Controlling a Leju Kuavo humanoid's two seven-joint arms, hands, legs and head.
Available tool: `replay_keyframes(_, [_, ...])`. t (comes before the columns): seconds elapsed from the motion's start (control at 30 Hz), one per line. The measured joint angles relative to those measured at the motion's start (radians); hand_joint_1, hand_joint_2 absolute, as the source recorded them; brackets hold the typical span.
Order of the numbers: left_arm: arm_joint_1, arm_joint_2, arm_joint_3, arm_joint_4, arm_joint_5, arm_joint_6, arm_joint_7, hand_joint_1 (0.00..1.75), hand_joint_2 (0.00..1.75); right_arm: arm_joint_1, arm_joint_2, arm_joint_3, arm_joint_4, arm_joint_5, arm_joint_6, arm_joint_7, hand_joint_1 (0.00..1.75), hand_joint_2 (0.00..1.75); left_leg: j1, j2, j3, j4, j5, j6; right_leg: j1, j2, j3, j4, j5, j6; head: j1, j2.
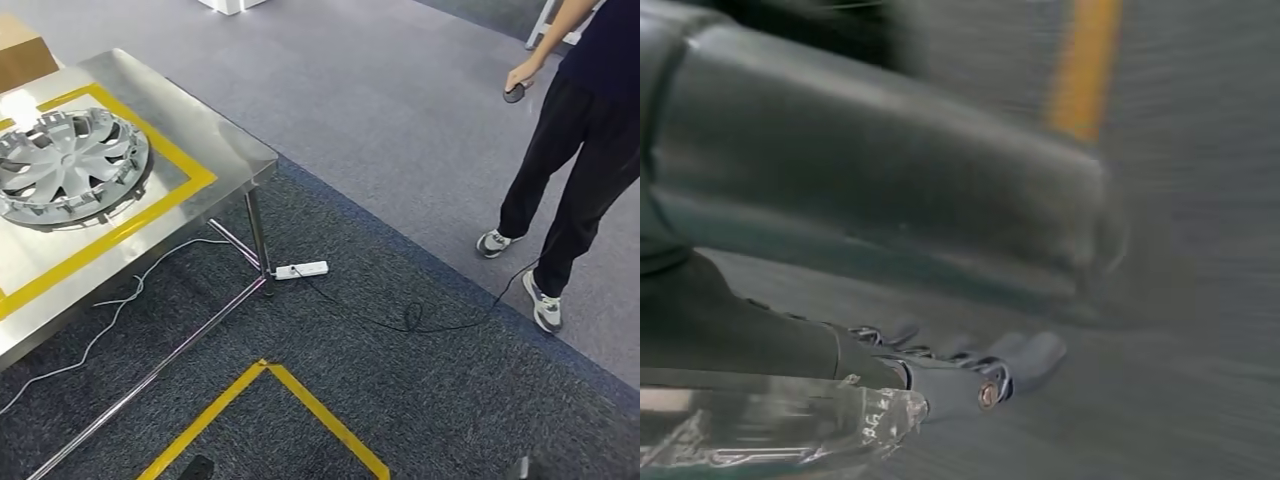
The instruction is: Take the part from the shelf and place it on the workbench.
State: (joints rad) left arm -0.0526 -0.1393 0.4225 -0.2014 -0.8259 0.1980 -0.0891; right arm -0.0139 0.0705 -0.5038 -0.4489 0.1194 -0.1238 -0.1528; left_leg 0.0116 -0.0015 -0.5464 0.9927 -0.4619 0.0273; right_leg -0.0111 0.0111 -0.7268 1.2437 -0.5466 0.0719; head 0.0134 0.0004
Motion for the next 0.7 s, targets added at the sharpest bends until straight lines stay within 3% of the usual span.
replay_keyframes(0.03, [-0.001,0.000,0.000,0.000,-0.003,-0.001,0.002,0.00,0.00,0.001,0.011,-0.006,0.040,0.002,0.007,0.039,0.00,0.00,-0.001,0.014,0.000,0.000,-0.001,0.000,0.000,-0.003,-0.022,0.046,-0.014,0.001,0.000,0.000])
replay_keyframes(0.07, [-0.003,0.000,0.000,0.000,-0.004,-0.002,0.002,0.00,0.00,0.002,0.021,-0.011,0.072,0.004,0.008,0.061,0.00,0.00,-0.002,0.027,0.001,0.001,-0.003,-0.001,-0.001,-0.005,-0.024,0.053,-0.008,0.001,0.000,0.000])
replay_keyframes(0.1, [-0.005,0.000,0.000,0.000,-0.006,-0.003,0.002,0.00,0.00,0.003,0.028,-0.015,0.098,0.007,0.009,0.073,0.00,0.00,-0.002,0.040,0.003,0.001,-0.005,-0.003,-0.001,-0.009,-0.003,0.017,0.015,0.000,0.000,0.000])
replay_keyframes(0.17, [-0.010,-0.001,0.000,0.000,-0.010,-0.006,0.007,0.00,0.00,-0.002,0.038,-0.019,0.135,0.012,0.010,0.087,0.00,0.00,-0.004,0.062,0.011,0.001,-0.012,-0.011,0.000,-0.042,0.078,-0.125,0.075,-0.003,0.001,0.000])
replay_keyframes(0.23, [-0.014,0.000,0.000,0.000,-0.012,-0.017,0.015,0.00,0.00,-0.011,0.044,-0.021,0.159,0.022,0.016,0.088,0.00,0.00,-0.009,0.080,0.018,0.002,-0.018,-0.022,0.002,-0.071,0.135,-0.217,0.106,-0.010,0.000,0.000])
replay_keyframes(0.27, [-0.016,0.001,0.000,0.000,-0.012,-0.026,0.018,0.00,0.00,-0.014,0.047,-0.021,0.169,0.030,0.022,0.081,0.00,0.00,-0.011,0.087,0.021,0.002,-0.019,-0.028,0.004,-0.073,0.140,-0.226,0.107,-0.015,-0.001,0.000])
replay_keyframes(0.33, [-0.021,0.001,0.000,0.000,-0.013,-0.049,0.020,0.00,0.00,-0.017,0.047,-0.021,0.184,0.048,0.035,0.057,0.00,0.00,-0.008,0.101,0.027,-0.001,-0.021,-0.039,0.004,-0.051,0.137,-0.227,0.112,-0.028,-0.002,0.000])
replay_keyframes(0.4, [-0.027,0.000,0.000,0.000,-0.013,-0.071,0.018,0.00,0.00,-0.020,0.047,-0.021,0.194,0.060,0.044,0.033,0.00,0.00,-0.004,0.077,0.017,0.026,-0.046,-0.049,0.002,-0.032,0.137,-0.232,0.117,-0.041,-0.005,0.000])
replay_keyframes(0.47, [-0.029,0.000,0.000,0.000,-0.012,-0.087,0.017,0.00,0.00,-0.025,0.047,-0.021,0.198,0.066,0.050,0.019,0.00,0.00,-0.003,0.030,-0.031,0.133,-0.108,-0.053,0.000,-0.011,0.135,-0.236,0.122,-0.050,-0.009,0.000])
replay_keyframes(0.53, [-0.026,0.000,0.000,0.000,-0.012,-0.100,0.015,0.00,0.00,-0.030,0.047,-0.021,0.203,0.073,0.056,0.008,0.00,0.00,-0.003,0.011,-0.094,0.257,-0.153,-0.053,0.002,0.014,0.133,-0.236,0.124,-0.053,-0.010,0.000])
replay_keyframes(0.57, [-0.024,0.000,0.000,0.000,-0.012,-0.106,0.013,0.00,0.00,-0.030,0.046,-0.020,0.207,0.078,0.059,0.003,0.00,0.00,-0.003,0.008,-0.109,0.280,-0.147,-0.052,0.002,0.028,0.132,-0.235,0.124,-0.054,-0.010,0.000])
replay_keyframes(0.6, [-0.022,0.000,0.000,0.000,-0.012,-0.111,0.011,0.00,0.00,-0.031,0.046,-0.019,0.210,0.082,0.062,-0.001,0.00,0.00,-0.003,0.006,-0.106,0.265,-0.123,-0.050,0.002,0.041,0.132,-0.235,0.125,-0.053,-0.010,0.000])
replay_keyframes(0.63, [-0.023,0.000,0.000,0.000,-0.012,-0.115,0.008,0.00,0.00,-0.030,0.046,-0.018,0.213,0.085,0.063,-0.003,0.00,0.00,-0.002,0.001,-0.086,0.214,-0.086,-0.048,0.002,0.054,0.132,-0.235,0.126,-0.051,-0.010,0.000])
replay_keyframes(0.7, [-0.025,0.000,0.000,0.000,-0.012,-0.117,0.005,0.00,0.00,-0.032,0.045,-0.016,0.217,0.090,0.063,-0.003,0.00,0.00,0.002,-0.035,-0.029,0.085,-0.025,-0.044,0.003,0.077,0.128,-0.230,0.129,-0.044,-0.010,0.000])
